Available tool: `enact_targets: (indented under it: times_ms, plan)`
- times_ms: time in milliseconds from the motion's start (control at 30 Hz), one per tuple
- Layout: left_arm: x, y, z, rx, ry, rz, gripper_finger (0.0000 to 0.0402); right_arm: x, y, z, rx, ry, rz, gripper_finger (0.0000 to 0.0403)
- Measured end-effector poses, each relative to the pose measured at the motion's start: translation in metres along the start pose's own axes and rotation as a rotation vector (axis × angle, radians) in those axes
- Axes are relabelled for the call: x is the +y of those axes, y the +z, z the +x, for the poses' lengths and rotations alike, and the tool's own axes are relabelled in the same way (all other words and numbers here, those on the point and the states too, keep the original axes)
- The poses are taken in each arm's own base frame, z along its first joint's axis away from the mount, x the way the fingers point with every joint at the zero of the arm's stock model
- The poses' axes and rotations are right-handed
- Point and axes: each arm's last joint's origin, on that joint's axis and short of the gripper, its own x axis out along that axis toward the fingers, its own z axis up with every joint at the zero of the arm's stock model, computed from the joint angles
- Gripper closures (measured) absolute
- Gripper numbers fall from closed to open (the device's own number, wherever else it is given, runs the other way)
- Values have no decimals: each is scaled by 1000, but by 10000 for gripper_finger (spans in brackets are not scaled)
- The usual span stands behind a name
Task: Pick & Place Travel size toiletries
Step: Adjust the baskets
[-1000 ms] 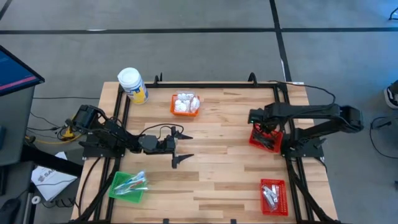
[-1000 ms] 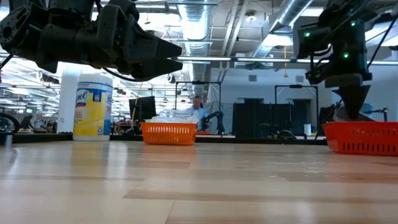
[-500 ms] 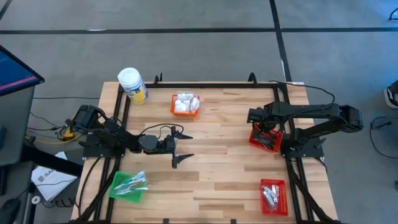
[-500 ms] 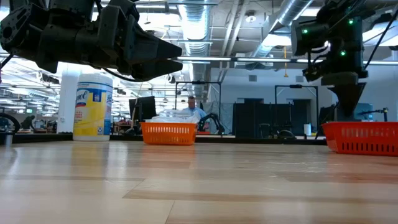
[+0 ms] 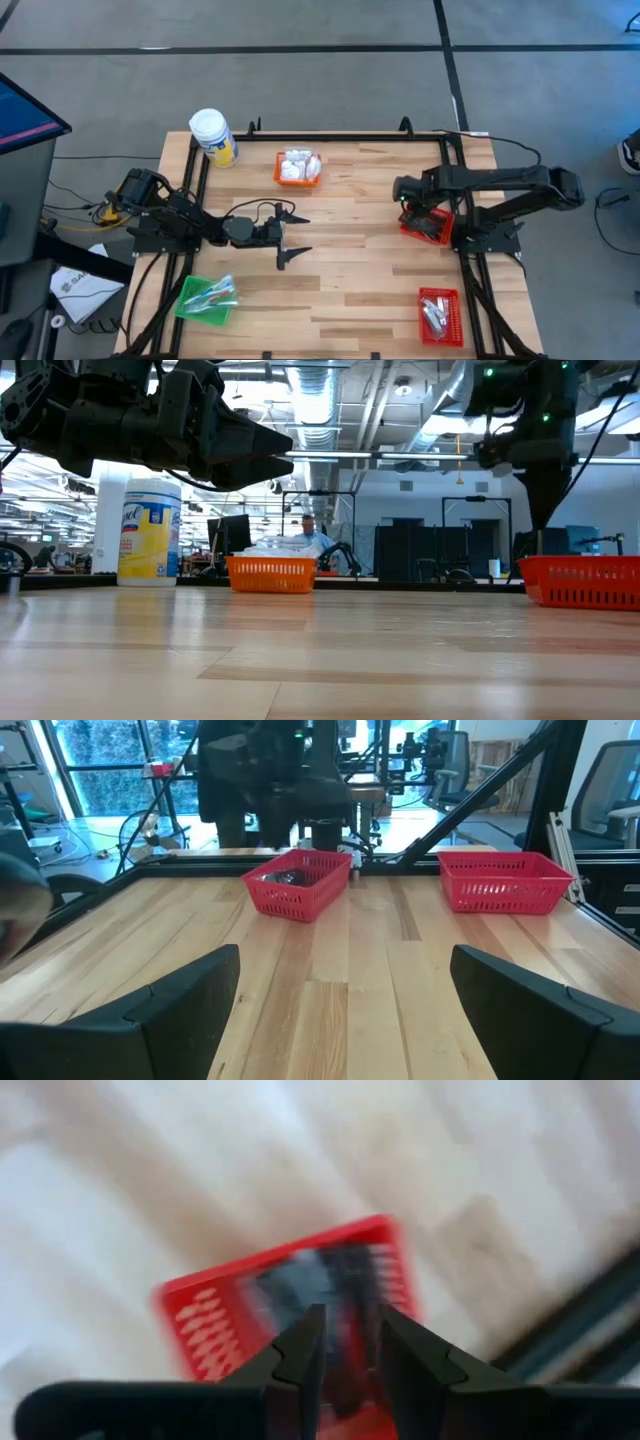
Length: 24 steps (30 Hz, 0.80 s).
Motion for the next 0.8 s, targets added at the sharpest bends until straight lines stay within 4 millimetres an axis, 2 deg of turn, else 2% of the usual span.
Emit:
enact_targets:
  times_ms: [200, 367, 500, 800]
  plan:
    - [0, 0, 0, 1, 0, 0, 46, 35, -11, -5, -11, 176, -152, 335]
    - [0, 0, 0, 1, -1, 0, 46, 54, -26, -11, -33, 212, -210, 383]
    - [0, 0, 0, 1, -4, -4, 46, 60, -36, -9, -14, 205, -196, 395]
    - [0, 0, 0, 1, -4, -6, 46, 54, -48, 23, 109, 89, -118, 402]
